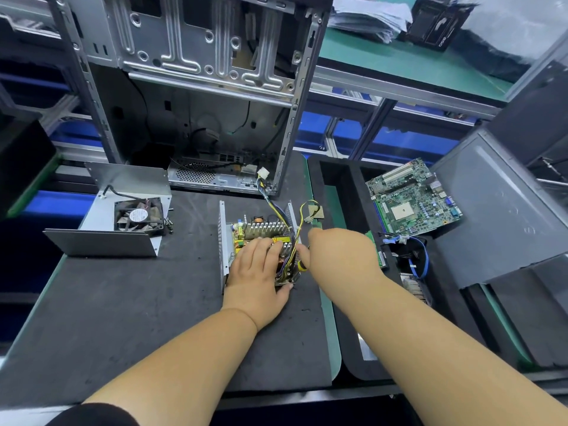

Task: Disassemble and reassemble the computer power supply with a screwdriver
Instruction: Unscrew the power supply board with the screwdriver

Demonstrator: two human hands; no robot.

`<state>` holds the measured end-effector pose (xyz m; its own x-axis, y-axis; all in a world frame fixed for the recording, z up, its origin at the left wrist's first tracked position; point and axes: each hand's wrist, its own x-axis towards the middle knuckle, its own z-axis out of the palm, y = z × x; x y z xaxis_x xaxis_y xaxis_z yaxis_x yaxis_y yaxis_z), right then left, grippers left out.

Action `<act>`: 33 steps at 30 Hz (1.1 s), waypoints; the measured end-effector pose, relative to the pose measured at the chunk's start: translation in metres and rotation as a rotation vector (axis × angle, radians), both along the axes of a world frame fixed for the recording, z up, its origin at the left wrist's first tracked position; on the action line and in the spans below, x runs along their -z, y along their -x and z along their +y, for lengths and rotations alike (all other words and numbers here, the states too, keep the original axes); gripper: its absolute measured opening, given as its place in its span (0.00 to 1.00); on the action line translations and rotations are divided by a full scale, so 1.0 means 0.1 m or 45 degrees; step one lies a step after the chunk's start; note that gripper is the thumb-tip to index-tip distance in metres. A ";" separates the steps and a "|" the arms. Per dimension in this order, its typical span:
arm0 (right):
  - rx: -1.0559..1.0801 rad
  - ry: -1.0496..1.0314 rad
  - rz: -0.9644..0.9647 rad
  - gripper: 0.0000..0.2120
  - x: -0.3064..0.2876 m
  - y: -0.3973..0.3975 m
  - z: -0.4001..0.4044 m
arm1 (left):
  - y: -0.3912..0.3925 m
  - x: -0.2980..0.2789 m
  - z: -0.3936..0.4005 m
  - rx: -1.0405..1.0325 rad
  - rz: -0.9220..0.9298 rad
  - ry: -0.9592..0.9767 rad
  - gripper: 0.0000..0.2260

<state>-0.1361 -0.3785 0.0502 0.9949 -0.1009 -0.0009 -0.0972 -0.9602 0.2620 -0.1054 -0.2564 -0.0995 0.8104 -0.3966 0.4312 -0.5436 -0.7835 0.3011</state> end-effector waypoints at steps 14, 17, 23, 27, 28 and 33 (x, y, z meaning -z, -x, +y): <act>-0.226 -0.112 0.212 0.10 -0.12 0.00 0.03 | 0.00 0.02 -0.01 -0.029 -0.055 -0.002 0.37; -0.202 -0.084 0.199 0.12 -0.09 0.01 0.03 | 0.01 0.02 -0.01 -0.037 -0.052 -0.014 0.37; -0.112 -0.133 0.120 0.08 0.01 0.01 0.08 | 0.00 0.02 -0.02 -0.039 -0.058 -0.017 0.36; 0.035 -0.137 0.094 0.13 0.06 -0.04 0.06 | 0.00 0.02 -0.02 -0.031 -0.045 -0.016 0.37; 0.057 -0.126 0.090 0.16 0.04 -0.05 0.03 | 0.00 0.01 -0.02 -0.026 -0.039 -0.005 0.37; -0.189 -0.132 0.047 0.10 -0.05 0.03 -0.09 | 0.00 0.02 -0.02 -0.030 -0.036 0.000 0.37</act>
<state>-0.1389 -0.3872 0.0548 0.9980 0.0493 -0.0402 0.0552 -0.9854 0.1613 -0.1053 -0.2583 -0.1017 0.8069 -0.3778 0.4541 -0.5335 -0.7961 0.2857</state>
